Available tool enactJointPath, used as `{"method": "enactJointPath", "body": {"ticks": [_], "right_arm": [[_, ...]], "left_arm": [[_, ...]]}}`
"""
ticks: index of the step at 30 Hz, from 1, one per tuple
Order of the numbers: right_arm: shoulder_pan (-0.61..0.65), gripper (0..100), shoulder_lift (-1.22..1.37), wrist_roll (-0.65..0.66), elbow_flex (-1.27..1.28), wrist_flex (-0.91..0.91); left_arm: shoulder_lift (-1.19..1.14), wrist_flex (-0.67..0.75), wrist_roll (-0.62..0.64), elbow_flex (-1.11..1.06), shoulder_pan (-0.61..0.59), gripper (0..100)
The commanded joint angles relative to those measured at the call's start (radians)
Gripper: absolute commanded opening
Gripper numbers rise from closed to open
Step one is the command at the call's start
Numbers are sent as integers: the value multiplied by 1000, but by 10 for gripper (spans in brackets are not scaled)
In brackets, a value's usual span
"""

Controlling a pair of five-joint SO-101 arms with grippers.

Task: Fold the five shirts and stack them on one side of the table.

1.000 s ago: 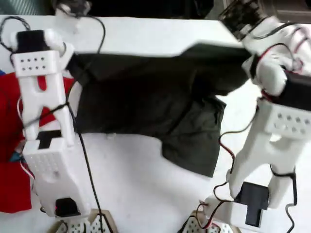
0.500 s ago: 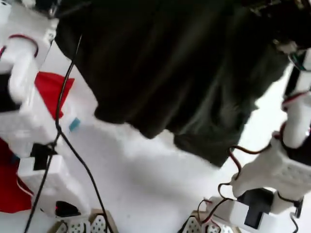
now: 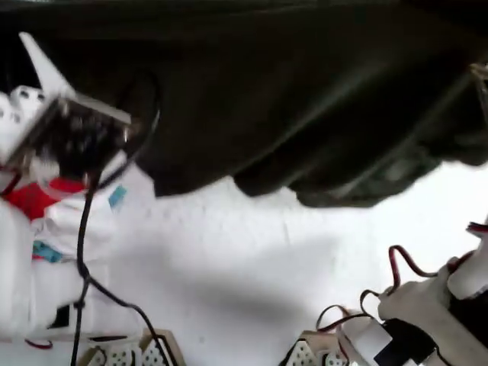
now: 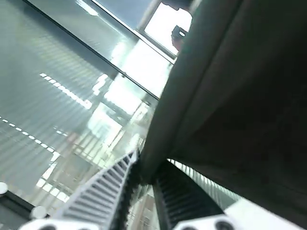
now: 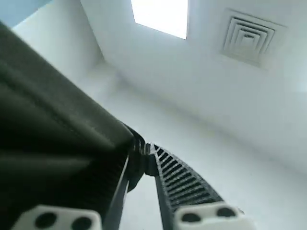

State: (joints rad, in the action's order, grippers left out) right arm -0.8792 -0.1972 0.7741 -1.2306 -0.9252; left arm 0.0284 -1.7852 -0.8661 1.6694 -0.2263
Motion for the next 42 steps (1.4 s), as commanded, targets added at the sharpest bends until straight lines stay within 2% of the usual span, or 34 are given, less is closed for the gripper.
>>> {"method": "enactJointPath", "body": {"ticks": [1, 5, 15, 24, 27, 32, 35, 38, 42], "right_arm": [[-65, 20, 4, -18, 5, -22], [-48, 20, -31, -18, 9, -68], [156, 20, -145, -9, 8, -280], [176, 20, -223, -18, 15, -338], [240, 20, -237, -11, 15, -366], [397, 20, -289, -9, 15, -490], [493, 20, -311, -9, 17, -539], [553, 20, -326, -9, 17, -581], [596, 20, -348, -9, 14, -582]], "left_arm": [[44, 6, -8, -8, 4, 20], [62, 6, -8, -9, 4, 20], [73, 3, 0, -2, 5, 20], [193, 0, 3, -9, 27, 20], [202, 0, 9, -9, 27, 20], [208, -2, 157, -9, 27, 20], [208, -2, 172, -9, 27, 20], [208, -2, 184, -9, 27, 20], [209, 0, 269, -2, 27, 20]]}}
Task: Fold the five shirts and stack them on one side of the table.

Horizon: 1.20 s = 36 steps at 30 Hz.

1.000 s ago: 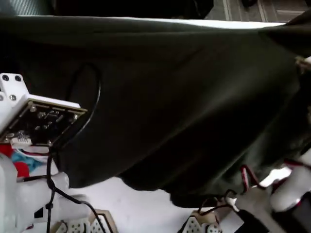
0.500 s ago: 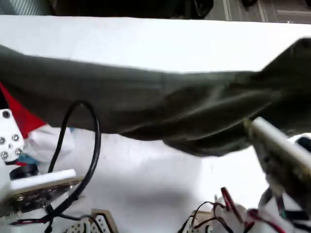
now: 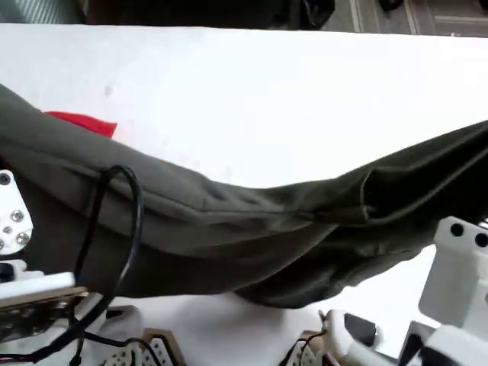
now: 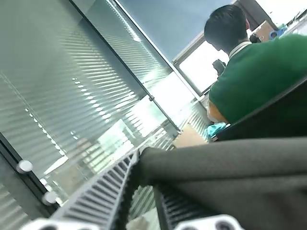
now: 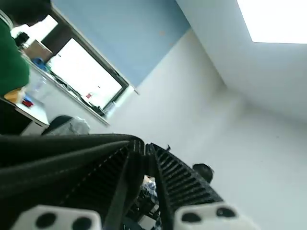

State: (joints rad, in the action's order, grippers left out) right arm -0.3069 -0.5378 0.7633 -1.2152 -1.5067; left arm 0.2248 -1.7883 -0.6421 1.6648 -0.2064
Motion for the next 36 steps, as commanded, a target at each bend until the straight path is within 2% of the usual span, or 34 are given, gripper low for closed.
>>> {"method": "enactJointPath", "body": {"ticks": [1, 5, 16, 19, 25, 27, 30, 36], "right_arm": [[25, 20, -13, 2, -5, -1], [21, 20, -42, 2, -8, 27], [22, 20, -68, 2, 2, 331], [22, 20, -68, 2, 2, 381], [24, 20, -68, 57, 3, 392], [27, 20, -70, 86, 2, 394], [73, 20, -68, 140, 2, 394], [154, 20, -68, 207, 2, 392]], "left_arm": [[13, 3, 54, 3, 7, 20], [18, 3, 61, -5, 7, 20], [19, 2, 64, -115, 10, 20], [15, 2, 84, -120, 51, 20], [25, 2, 95, -218, 101, 20], [25, 2, 153, -232, 101, 20], [25, 0, 222, -276, 101, 20], [25, 0, 262, -315, 102, 20]]}}
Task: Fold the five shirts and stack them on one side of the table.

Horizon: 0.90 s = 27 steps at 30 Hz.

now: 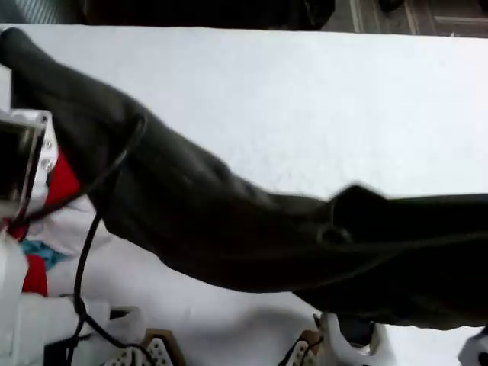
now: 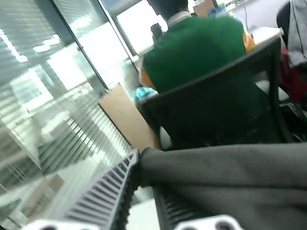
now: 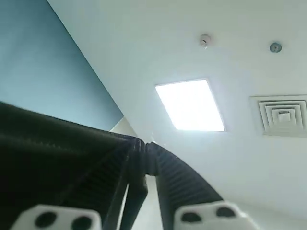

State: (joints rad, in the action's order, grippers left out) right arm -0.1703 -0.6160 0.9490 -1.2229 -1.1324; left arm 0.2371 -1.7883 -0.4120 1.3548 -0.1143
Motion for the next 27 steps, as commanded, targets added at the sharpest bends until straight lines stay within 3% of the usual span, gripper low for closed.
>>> {"method": "enactJointPath", "body": {"ticks": [1, 7, 11, 18, 23, 27], "right_arm": [[18, 20, 10, 21, 9, 18], [18, 20, 10, 17, 11, -4], [18, 20, 12, 12, 37, -108], [18, 20, 10, 11, 315, -186], [84, 19, 4, 11, 597, -179], [147, 19, 10, 11, 825, -156]], "left_arm": [[13, 0, 48, -3, 10, 20], [114, 0, 60, -87, 58, 20], [217, 3, 58, -299, 74, 20], [314, 26, 57, -692, 74, 23], [314, 175, 55, -1007, 73, 23], [314, 397, 54, -1309, 73, 23]]}}
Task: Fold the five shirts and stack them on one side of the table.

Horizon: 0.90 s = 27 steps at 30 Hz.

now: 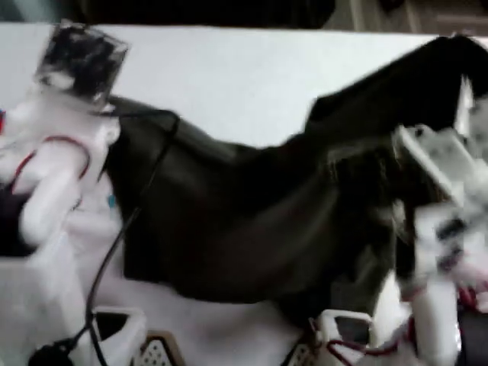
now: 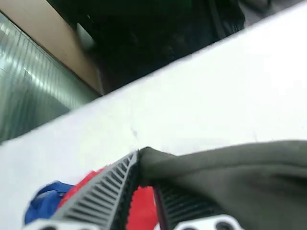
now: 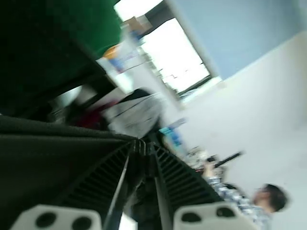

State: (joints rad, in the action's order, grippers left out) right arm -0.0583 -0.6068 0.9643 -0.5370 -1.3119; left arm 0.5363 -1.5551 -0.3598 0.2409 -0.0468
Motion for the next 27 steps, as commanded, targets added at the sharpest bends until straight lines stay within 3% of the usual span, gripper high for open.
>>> {"method": "enactJointPath", "body": {"ticks": [1, 9, 13, 20, 27], "right_arm": [[45, 19, 1, -5, 210, 54], [51, 19, 1, -6, 726, 519], [51, 19, 2, -5, 911, 785], [76, 19, 104, 5, 1007, 1150], [70, 19, 412, 5, 729, 1285]], "left_arm": [[15, 230, -9, -269, 5, 23], [-18, 753, -155, -680, 7, 22], [-163, 878, -189, -681, 7, 22], [-493, 890, -189, -361, 5, 22], [-843, 885, -334, 57, 1, 21]]}}
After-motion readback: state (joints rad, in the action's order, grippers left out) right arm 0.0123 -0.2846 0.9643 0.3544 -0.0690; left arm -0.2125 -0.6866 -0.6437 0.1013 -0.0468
